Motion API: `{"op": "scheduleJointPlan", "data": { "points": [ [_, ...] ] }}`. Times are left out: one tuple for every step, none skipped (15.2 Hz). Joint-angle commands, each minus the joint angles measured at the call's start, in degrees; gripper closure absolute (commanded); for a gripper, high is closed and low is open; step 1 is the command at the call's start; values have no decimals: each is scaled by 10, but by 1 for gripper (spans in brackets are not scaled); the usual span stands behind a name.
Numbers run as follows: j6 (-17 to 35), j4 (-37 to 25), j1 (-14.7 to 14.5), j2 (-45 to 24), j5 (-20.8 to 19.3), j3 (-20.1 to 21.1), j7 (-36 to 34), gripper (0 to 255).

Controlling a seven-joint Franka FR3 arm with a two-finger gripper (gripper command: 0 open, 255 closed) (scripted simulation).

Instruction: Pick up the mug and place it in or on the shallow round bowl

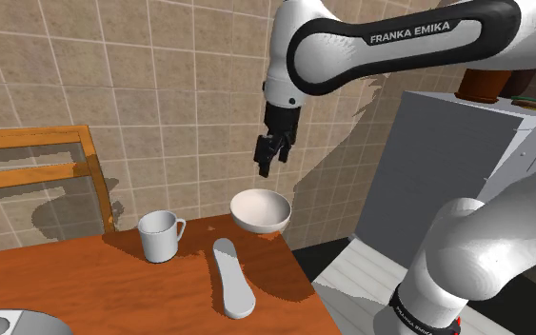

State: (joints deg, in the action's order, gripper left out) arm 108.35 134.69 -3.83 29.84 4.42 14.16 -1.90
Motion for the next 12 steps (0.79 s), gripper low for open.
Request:
{"op": "scheduleJointPlan", "data": {
  "points": [
    [14, -20, -4, -36, 1, 21, -22, 0],
    [23, -30, -5, -54, -1, 31, -33, 0],
    [31, -39, -6, -73, -3, 41, -43, 0],
    [38, -50, -7, -93, -6, 51, -55, 0],
    [46, -61, -8, -112, -10, 61, -66, 0],
    [52, -73, -9, -133, -15, 70, -77, 0],
    [59, -85, -10, -153, -21, 79, -89, 0],
    [64, -98, -11, -174, -28, 88, -102, 0],
    [69, -112, -13, -196, -36, 97, -114, 0],
    [74, -126, -15, -217, -45, 105, -127, 0],
    [78, -141, -17, -239, -54, 112, -140, 0],
    [81, -157, -20, -262, -65, 119, -154, 0]
  ]
}}
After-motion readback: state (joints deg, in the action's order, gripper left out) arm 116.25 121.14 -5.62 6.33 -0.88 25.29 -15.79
